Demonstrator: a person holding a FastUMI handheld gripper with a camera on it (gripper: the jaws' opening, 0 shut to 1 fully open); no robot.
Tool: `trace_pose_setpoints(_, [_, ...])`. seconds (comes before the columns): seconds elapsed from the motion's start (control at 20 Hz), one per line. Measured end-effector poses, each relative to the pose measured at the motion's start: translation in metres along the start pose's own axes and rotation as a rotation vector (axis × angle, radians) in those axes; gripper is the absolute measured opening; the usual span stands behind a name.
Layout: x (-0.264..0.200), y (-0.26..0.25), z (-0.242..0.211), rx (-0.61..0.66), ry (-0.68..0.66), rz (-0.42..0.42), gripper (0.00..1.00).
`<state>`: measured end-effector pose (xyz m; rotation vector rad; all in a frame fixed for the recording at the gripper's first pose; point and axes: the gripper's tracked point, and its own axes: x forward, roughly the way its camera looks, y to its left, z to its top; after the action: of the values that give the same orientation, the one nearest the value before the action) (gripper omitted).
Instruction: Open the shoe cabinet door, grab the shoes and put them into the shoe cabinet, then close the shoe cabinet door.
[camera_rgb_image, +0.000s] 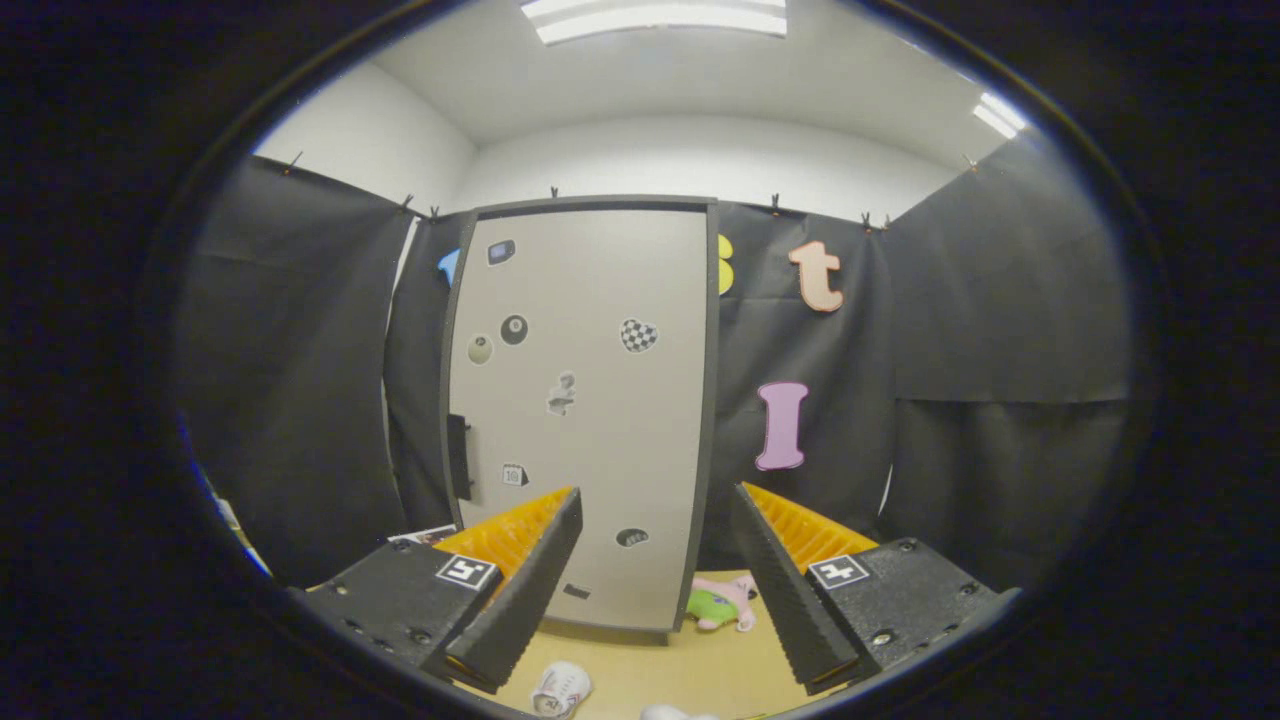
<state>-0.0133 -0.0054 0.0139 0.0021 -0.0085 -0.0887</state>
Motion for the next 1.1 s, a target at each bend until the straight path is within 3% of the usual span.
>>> trace_pose_setpoints(0.45, [0.003,0.023,0.003,0.043,0.014,-0.029,0.98])
trace_pose_setpoints(1.1, [0.079,0.179,-0.039,0.078,0.090,0.145,0.98])
